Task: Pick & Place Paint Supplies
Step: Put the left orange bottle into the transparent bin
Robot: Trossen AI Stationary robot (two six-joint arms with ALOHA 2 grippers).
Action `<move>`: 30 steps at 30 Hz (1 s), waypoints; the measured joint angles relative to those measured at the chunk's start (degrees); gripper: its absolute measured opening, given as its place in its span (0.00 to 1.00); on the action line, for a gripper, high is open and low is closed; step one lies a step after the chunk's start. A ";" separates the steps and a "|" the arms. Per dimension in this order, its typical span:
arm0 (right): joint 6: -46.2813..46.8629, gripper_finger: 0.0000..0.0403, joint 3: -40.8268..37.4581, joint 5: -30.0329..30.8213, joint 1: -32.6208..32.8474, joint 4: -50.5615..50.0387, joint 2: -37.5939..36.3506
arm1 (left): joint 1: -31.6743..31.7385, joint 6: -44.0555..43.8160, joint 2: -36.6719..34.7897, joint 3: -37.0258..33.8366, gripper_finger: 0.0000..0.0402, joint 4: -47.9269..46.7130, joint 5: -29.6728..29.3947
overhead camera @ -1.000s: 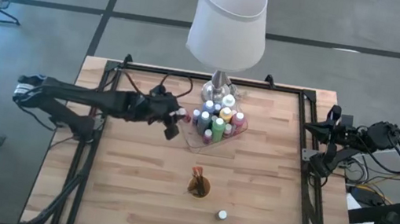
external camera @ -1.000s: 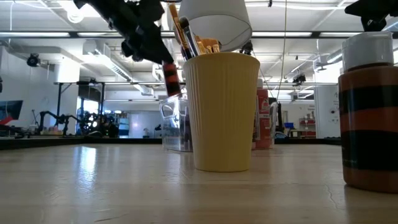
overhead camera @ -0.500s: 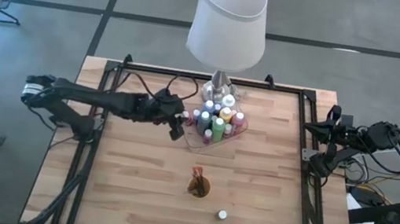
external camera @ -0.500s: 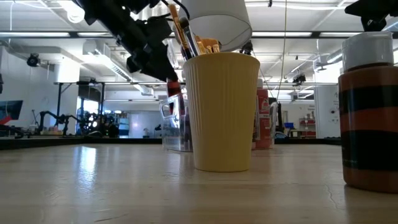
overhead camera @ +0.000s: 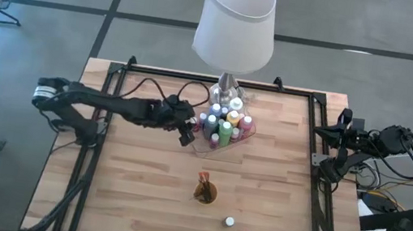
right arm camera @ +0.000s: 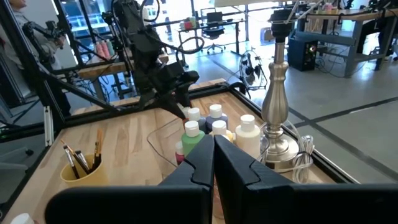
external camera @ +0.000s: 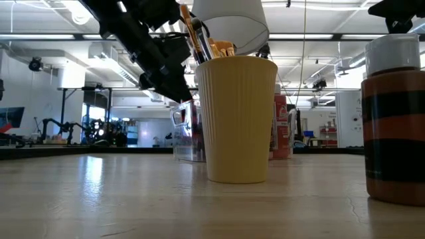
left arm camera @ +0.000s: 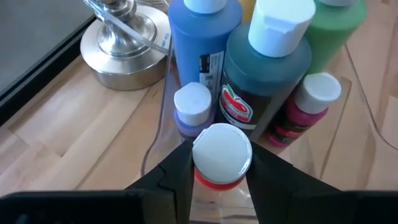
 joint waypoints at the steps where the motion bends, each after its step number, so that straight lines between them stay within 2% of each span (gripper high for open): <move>1: 0.00 0.02 0.00 0.00 0.02 0.00 0.00 | 0.02 -0.02 0.23 0.00 0.31 0.28 -0.02; 15: 0.00 0.02 0.00 0.00 0.00 0.00 0.00 | 0.63 -0.94 4.73 0.00 0.31 2.13 0.61; 30: 0.00 0.02 0.00 0.02 0.02 0.00 0.00 | 0.66 -0.84 4.96 0.00 0.32 2.14 1.29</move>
